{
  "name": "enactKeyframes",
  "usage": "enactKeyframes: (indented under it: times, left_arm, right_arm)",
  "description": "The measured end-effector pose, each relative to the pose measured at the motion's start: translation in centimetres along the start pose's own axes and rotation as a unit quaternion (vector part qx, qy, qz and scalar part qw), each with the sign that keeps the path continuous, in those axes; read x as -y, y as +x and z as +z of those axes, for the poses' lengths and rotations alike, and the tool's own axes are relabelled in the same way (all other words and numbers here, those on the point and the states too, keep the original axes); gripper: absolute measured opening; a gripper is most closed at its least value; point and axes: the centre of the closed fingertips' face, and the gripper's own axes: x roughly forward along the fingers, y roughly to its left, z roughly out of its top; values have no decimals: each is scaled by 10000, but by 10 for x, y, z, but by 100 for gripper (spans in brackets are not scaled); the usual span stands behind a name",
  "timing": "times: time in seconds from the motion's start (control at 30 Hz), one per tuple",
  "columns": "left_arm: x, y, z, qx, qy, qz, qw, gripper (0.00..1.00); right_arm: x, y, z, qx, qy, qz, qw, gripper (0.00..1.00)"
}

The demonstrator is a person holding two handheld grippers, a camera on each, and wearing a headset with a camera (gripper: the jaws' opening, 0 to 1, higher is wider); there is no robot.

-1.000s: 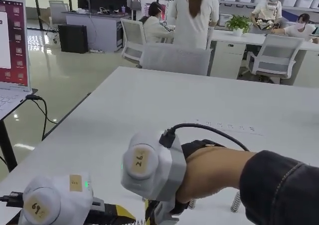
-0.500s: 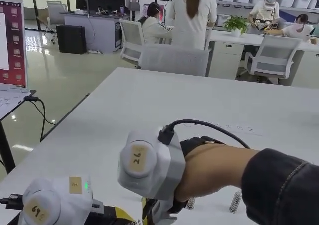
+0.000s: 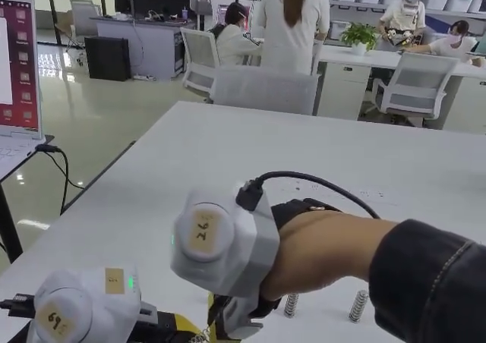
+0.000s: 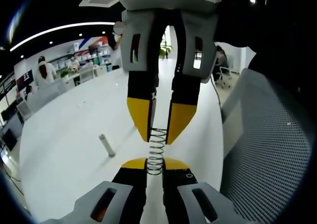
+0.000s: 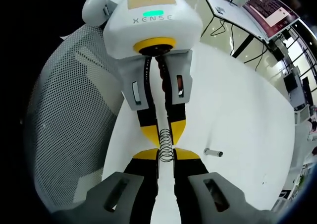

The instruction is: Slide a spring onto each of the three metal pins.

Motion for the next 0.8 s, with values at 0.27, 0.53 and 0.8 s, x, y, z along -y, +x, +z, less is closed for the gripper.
enactKeyframes:
  times: [0.27,0.53,0.8]
  left_arm:
    - [-1,-1,2,63,6,33,10000,3]
    - [-2,-2,1,76,16,43,10000,3]
    - [-2,-2,-1,61,0,41,10000,3]
  right_arm:
    - [2,-4,9,151,-24,-69,9999,7]
    - [3,-4,10,276,81,-55,9996,8]
    - [3,-3,8,387,169,-17,9991,9]
